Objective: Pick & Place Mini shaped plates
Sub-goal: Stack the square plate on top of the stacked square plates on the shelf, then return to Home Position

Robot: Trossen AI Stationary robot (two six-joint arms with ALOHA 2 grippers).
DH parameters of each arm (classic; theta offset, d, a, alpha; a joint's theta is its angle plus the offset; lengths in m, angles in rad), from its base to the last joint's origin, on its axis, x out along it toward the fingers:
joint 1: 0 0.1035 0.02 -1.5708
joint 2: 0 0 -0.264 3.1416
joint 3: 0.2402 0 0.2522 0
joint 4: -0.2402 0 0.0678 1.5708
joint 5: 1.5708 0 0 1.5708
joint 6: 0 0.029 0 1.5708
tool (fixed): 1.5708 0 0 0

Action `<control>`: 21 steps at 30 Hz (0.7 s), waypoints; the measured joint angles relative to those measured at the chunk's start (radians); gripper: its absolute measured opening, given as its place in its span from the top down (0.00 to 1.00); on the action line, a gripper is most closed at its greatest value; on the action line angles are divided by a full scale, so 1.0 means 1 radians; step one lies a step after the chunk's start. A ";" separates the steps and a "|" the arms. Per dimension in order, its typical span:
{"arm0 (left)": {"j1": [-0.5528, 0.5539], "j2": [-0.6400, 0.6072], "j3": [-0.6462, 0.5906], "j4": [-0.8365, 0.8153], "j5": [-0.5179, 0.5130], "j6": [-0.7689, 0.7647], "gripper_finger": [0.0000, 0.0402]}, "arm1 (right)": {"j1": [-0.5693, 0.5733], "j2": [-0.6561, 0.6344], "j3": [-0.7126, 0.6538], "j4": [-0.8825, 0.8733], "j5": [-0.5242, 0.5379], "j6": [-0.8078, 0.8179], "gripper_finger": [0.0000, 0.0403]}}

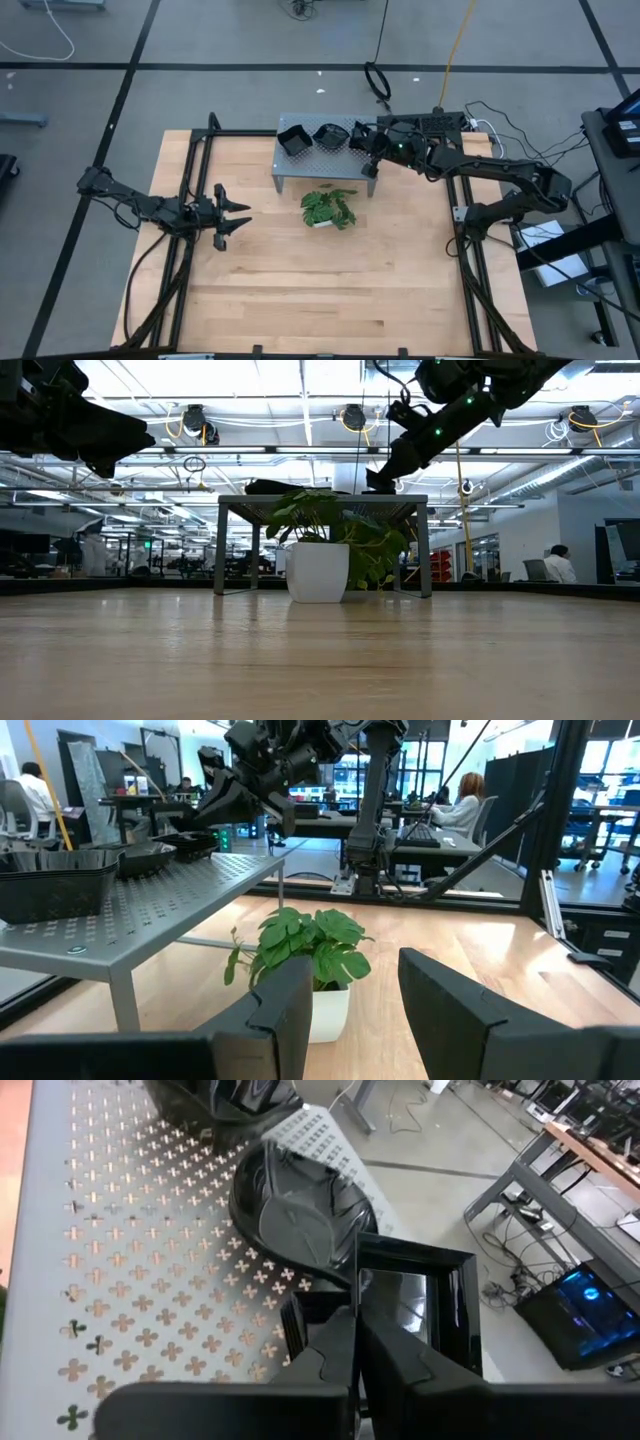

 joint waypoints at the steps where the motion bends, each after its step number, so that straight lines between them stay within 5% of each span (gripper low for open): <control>1: 0.000 0.000 0.000 0.000 0.000 0.000 0.62 | 0.000 -0.001 0.000 0.003 0.000 0.000 0.98; 21: 0.000 0.000 0.000 0.012 0.000 0.062 0.62 | 0.010 -0.087 0.000 0.011 0.002 0.049 0.75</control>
